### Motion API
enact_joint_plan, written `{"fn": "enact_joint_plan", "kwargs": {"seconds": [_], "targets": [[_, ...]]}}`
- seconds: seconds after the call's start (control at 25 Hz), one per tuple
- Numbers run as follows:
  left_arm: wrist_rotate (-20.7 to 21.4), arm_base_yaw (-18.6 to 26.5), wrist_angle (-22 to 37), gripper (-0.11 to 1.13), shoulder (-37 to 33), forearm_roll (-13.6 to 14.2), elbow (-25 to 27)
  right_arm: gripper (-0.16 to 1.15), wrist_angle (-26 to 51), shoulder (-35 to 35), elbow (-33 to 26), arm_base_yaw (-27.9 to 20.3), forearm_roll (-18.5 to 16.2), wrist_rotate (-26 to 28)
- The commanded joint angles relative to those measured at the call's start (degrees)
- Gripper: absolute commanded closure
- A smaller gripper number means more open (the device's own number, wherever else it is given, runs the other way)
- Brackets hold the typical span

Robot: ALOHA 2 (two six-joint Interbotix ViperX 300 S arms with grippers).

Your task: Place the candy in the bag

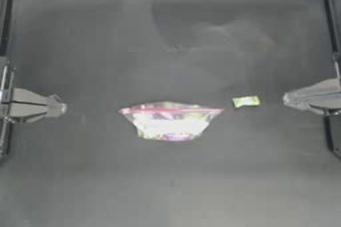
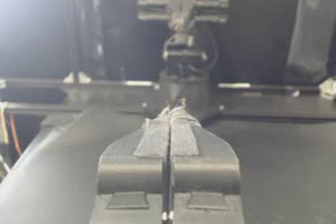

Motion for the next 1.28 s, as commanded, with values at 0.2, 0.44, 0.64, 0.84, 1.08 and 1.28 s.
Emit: {"fn": "enact_joint_plan", "kwargs": {"seconds": [0.2,0.44,0.64,0.84,1.08,1.28], "targets": [[0.8,0.2,1.4,0.95,-0.5,0.4,-1.4,0.92,-0.7,0.6,-1.3,0.0,0.3,0.4],[0.9,0.2,1.4,0.87,-0.5,0.4,-1.1,0.81,-0.8,0.6,-1.0,0.0,-0.2,0.0],[0.9,0.3,1.4,0.28,-0.4,0.4,-1.0,0.31,-0.8,0.7,-0.7,0.0,-1.8,-0.1],[1.1,0.3,2.8,-0.02,-0.5,0.4,-0.6,-0.08,-0.5,0.7,-0.9,0.0,-1.9,0.2],[1.1,0.4,5.7,0.0,-0.4,0.2,-1.0,-0.01,4.8,1.6,-3.7,0.0,-1.7,0.2],[1.1,1.5,7.6,-0.01,-0.1,0.2,-0.9,-0.01,16.0,6.6,-11.9,-1.1,-1.7,0.2]]}}
